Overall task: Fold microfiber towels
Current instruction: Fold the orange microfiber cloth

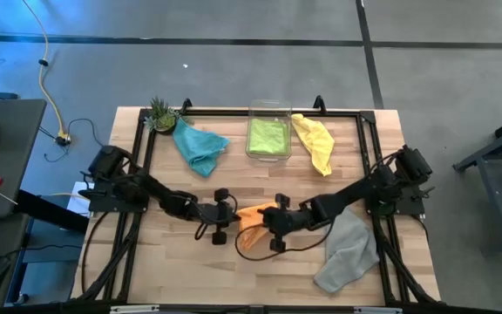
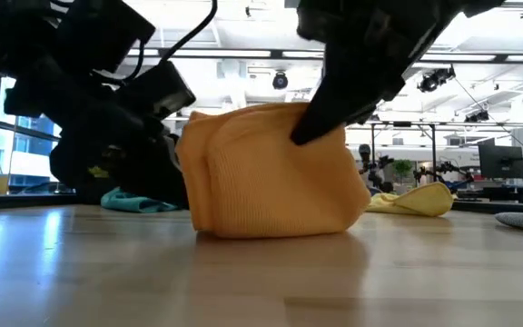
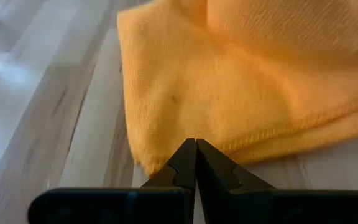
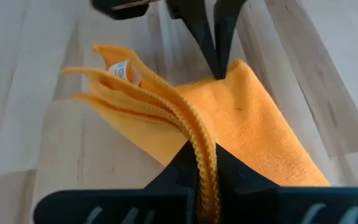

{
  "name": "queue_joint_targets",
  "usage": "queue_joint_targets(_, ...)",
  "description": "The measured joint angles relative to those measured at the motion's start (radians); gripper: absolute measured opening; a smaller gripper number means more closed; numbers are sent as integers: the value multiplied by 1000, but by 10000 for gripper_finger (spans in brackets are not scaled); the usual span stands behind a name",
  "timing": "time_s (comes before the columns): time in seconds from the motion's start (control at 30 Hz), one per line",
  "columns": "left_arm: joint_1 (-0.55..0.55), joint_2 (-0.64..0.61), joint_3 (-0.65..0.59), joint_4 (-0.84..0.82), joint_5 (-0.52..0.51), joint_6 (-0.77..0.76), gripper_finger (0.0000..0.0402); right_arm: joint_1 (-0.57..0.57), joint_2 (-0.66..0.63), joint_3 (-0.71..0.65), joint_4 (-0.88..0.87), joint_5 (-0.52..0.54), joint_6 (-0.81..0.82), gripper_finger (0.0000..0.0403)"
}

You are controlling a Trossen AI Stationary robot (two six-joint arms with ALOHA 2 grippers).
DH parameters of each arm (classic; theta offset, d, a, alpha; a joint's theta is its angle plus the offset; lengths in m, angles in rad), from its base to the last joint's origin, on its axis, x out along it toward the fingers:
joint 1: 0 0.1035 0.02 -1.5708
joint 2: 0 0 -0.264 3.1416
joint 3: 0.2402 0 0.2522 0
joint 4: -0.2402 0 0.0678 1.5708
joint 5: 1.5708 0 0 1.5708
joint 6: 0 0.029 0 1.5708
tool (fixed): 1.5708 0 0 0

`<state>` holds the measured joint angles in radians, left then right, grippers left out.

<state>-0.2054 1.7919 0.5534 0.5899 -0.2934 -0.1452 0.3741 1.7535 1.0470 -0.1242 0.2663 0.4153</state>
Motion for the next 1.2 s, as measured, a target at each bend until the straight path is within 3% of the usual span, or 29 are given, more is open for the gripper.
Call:
queue_joint_targets(0.43,0,31,0,14,-1,0,0,-115,0,0,-153,-92,146,2)
queue_joint_targets(0.67,0,16,0,-21,-24,7,0,-149,0,0,-181,-119,129,2)
queue_joint_targets(1.07,-62,-225,-1,-451,-189,-77,0,-175,0,0,-180,-129,76,2)
queue_joint_targets(1.2,-95,-307,-1,-437,-192,-112,0,-190,1,0,-181,-129,56,2)
